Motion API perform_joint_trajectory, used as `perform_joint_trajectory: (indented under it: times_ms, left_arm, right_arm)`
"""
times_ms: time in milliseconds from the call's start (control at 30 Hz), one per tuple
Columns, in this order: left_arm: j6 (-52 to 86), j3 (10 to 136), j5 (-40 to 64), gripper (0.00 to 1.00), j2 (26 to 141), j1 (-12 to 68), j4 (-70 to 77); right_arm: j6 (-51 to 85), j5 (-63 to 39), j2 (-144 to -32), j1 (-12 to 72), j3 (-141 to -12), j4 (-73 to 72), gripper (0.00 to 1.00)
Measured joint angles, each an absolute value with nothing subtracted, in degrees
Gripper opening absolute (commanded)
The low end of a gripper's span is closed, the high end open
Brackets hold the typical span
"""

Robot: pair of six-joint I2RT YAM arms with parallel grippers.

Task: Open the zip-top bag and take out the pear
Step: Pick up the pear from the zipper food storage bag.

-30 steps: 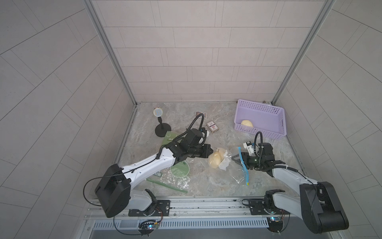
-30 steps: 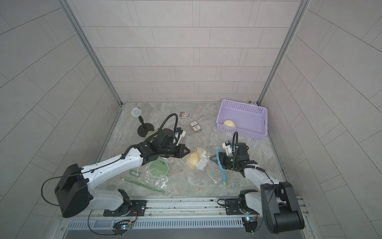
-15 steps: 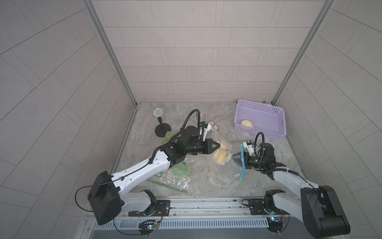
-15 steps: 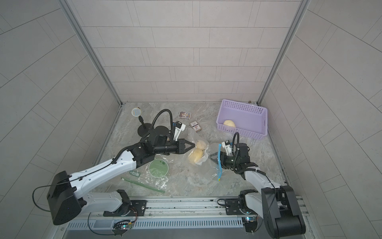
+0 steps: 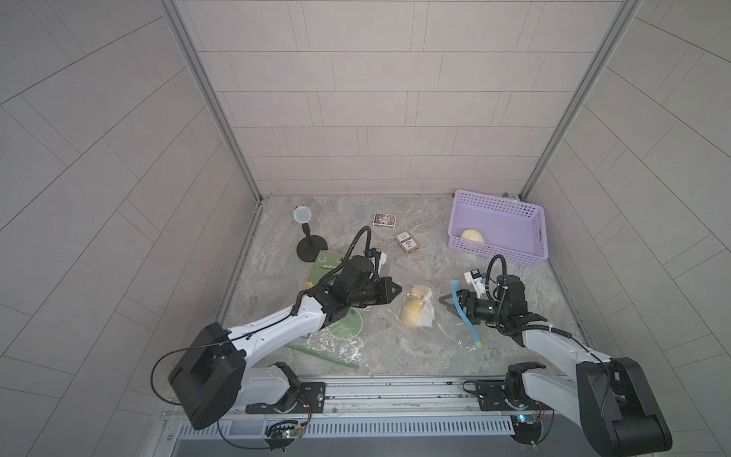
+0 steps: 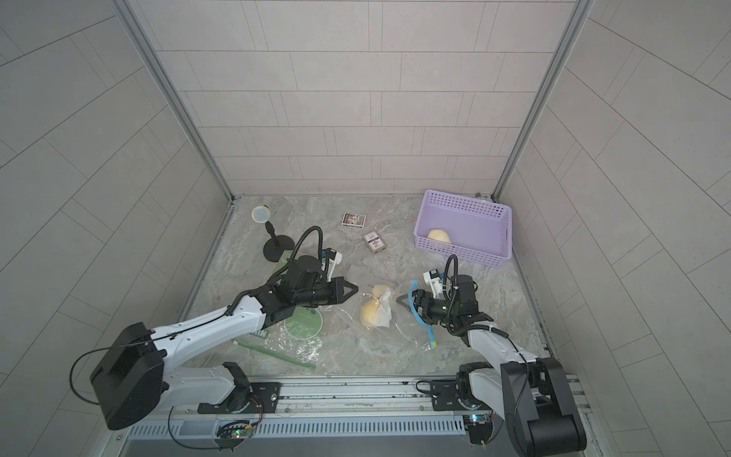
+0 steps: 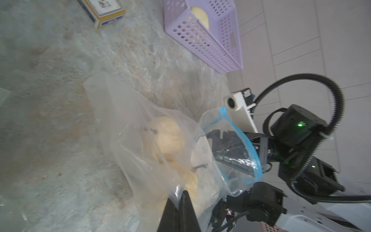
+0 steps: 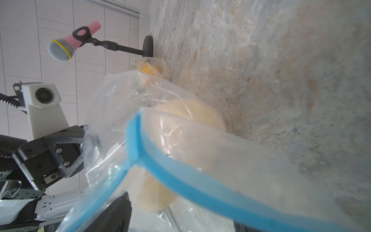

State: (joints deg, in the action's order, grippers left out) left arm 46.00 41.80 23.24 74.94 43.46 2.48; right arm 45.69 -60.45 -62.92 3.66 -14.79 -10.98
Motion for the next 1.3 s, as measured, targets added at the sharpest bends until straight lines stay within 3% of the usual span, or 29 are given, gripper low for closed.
perform_joint_trajectory:
  times_ms: [67,133,233,400,467,533,767,1300]
  left_arm:
    - [44.95,41.8,22.28,0.28,76.51,43.44,0.43]
    - [43.18,41.78,20.97,0.54,77.25,43.4,-2.59]
    - [41.41,42.09,18.68,0.65,75.99,43.35,-7.53]
    - [38.81,50.06,16.58,0.65,70.28,43.29,-17.82]
    - [38.41,54.74,16.62,0.6,68.62,43.81,-18.92]
    - [38.26,57.82,17.3,0.49,68.03,44.91,-18.59]
    - [38.02,56.01,19.7,0.38,79.53,48.03,-16.62]
    - [34.41,65.73,9.56,0.38,100.18,47.97,-14.59]
  right_arm:
    - [45.39,-60.36,-63.24,3.99,-14.5,-10.02,0.8]
    - [45.04,-60.1,-63.33,4.32,-14.31,-9.13,0.8]
    - [44.6,-59.33,-63.37,4.93,-14.17,-8.1,0.79]
    - [44.03,-58.41,-63.37,5.74,-14.15,-7.25,0.79]
    - [43.9,-58.11,-63.37,5.8,-14.15,-7.07,0.79]
    - [43.72,-57.84,-63.4,5.87,-14.15,-6.87,0.79]
    - [43.57,-57.43,-64.73,6.13,-14.15,-7.09,0.78]
    - [43.18,-55.9,-66.94,6.76,-14.15,-7.6,0.8]
